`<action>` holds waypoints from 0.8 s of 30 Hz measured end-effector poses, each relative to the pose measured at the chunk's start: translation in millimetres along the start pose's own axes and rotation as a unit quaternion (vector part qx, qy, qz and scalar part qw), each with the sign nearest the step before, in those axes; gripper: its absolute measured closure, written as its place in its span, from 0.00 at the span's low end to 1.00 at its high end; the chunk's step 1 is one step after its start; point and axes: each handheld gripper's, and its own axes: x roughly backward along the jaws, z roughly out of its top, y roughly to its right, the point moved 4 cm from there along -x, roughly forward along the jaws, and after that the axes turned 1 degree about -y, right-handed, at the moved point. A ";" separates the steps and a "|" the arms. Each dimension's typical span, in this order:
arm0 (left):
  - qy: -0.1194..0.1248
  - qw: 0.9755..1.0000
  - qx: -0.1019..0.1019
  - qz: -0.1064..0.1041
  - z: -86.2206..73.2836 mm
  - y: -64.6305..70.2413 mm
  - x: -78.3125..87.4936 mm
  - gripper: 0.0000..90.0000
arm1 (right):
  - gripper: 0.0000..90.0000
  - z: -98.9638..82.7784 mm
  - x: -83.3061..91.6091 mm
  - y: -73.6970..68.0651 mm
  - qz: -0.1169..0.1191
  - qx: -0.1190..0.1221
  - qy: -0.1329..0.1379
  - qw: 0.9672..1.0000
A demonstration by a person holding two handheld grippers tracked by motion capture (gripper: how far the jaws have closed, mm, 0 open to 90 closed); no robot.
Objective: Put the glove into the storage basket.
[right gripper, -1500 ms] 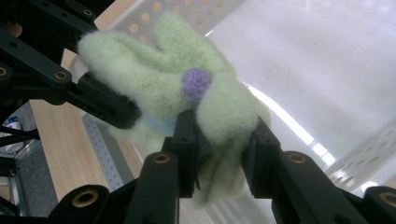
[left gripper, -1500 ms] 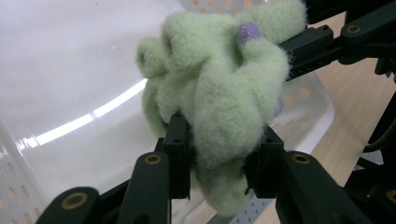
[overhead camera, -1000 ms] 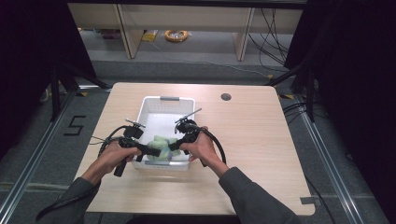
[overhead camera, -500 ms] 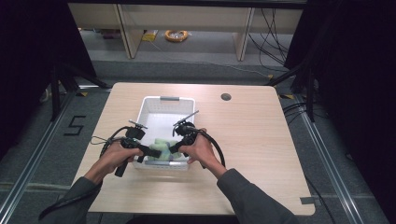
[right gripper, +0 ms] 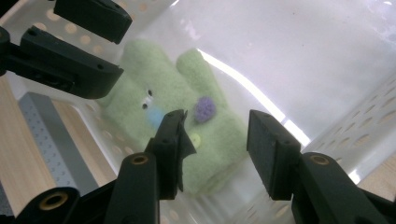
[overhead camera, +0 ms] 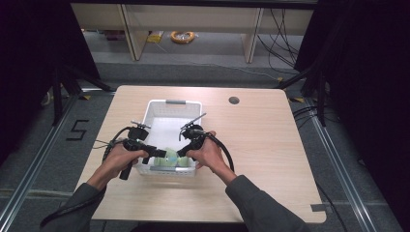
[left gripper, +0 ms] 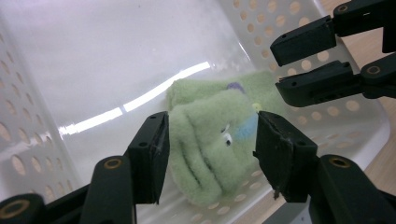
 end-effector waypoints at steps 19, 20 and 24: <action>0.033 0.994 -0.101 0.016 2.7 0.2 19.3 0.45 | 0.58 1.3 31.0 -1.1 0.011 0.007 0.039 0.999; 0.031 0.999 -0.008 -0.011 -4.1 17.1 20.4 0.43 | 0.57 0.1 33.8 -1.8 0.010 0.004 0.040 0.999; 0.036 0.999 -0.023 -0.008 -8.2 26.4 23.7 0.40 | 0.53 -3.6 43.9 -1.3 0.015 0.016 0.067 0.997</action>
